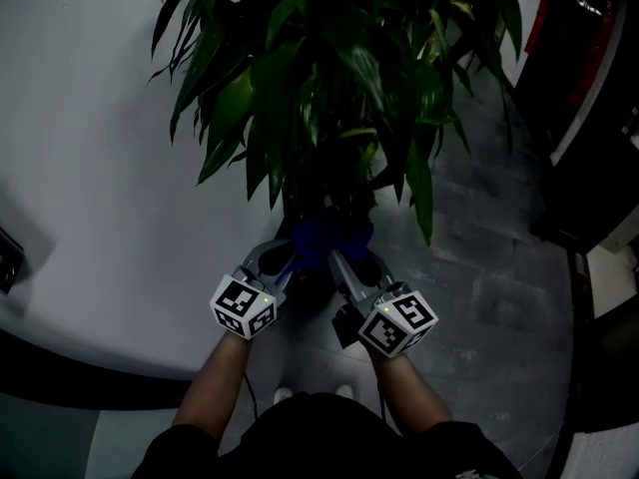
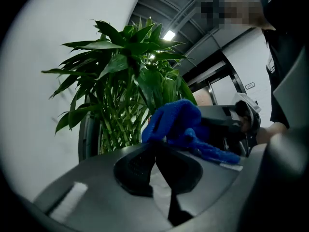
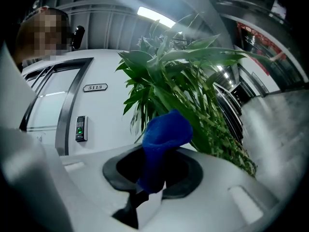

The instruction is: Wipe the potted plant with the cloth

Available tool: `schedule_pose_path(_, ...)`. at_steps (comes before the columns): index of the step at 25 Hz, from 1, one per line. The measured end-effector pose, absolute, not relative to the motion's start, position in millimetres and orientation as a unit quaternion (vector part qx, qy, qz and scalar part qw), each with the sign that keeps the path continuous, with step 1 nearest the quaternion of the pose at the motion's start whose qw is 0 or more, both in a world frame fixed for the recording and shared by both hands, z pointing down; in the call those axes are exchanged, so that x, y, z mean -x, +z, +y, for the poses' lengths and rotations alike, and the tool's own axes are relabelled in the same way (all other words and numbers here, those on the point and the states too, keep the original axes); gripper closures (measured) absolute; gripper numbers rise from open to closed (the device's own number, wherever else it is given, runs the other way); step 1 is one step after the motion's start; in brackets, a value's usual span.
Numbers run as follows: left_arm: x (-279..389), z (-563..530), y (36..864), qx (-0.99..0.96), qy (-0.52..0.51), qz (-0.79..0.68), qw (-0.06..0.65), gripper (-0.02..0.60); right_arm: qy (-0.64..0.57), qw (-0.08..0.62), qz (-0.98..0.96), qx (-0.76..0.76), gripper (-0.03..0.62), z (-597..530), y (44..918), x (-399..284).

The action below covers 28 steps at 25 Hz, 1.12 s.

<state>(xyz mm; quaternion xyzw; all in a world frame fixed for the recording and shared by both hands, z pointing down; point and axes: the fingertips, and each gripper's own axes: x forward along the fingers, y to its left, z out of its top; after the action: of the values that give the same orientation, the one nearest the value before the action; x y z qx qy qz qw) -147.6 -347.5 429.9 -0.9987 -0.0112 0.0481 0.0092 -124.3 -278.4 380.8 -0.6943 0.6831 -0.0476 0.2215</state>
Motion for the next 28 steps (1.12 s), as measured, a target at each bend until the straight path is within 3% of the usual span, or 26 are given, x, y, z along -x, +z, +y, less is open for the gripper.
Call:
schedule_pose_path(5,173,-357,454,0.999,0.041,0.018,-0.029,0.572,-0.051,0.247,0.669,0.699,0.508,-279,384,133)
schedule_pose_path(16,207,-378,437,0.997,0.061,0.030,-0.021,0.572,-0.013,0.234,0.620,0.749,0.508,-263,388,144)
schedule_pose_path(28,192,-334,454,0.997,0.063,-0.046,-0.025,0.572,-0.004,0.203,0.549,0.811,0.508,-207,409,147)
